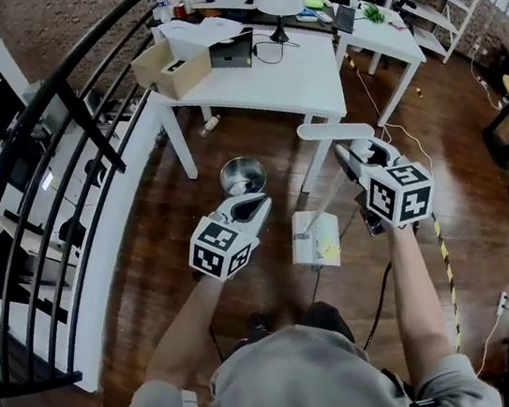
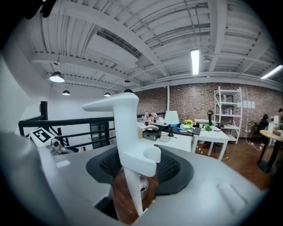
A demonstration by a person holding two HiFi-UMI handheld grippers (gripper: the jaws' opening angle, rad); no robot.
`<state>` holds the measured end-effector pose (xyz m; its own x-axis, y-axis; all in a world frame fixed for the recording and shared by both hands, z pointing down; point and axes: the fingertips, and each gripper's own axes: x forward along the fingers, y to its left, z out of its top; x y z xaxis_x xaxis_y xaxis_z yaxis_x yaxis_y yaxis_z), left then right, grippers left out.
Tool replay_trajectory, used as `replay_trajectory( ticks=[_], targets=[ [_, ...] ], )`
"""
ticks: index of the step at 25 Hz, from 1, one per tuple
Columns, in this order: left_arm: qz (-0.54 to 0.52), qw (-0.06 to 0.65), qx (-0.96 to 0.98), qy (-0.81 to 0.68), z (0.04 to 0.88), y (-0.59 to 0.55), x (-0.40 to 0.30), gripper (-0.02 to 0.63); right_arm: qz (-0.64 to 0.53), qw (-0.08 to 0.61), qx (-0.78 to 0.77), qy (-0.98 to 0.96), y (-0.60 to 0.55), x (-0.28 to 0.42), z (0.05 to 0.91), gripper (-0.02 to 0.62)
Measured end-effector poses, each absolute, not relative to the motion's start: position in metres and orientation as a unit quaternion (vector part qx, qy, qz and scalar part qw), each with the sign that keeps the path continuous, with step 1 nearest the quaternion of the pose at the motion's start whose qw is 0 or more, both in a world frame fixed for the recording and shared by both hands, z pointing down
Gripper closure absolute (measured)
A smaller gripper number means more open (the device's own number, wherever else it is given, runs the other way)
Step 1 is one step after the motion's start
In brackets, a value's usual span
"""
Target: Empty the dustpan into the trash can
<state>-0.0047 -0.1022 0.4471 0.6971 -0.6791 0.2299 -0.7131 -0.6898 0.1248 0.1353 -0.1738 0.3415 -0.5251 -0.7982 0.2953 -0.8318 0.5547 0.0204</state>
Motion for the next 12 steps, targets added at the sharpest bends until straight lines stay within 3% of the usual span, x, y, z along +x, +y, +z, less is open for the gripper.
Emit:
replay_trajectory(
  ticks=[12],
  targets=[
    [0.078, 0.134, 0.872, -0.465, 0.474, -0.171, -0.126, 0.601, 0.027, 0.125, 0.35, -0.928, -0.264, -0.043, 0.317, 0.397]
  ],
)
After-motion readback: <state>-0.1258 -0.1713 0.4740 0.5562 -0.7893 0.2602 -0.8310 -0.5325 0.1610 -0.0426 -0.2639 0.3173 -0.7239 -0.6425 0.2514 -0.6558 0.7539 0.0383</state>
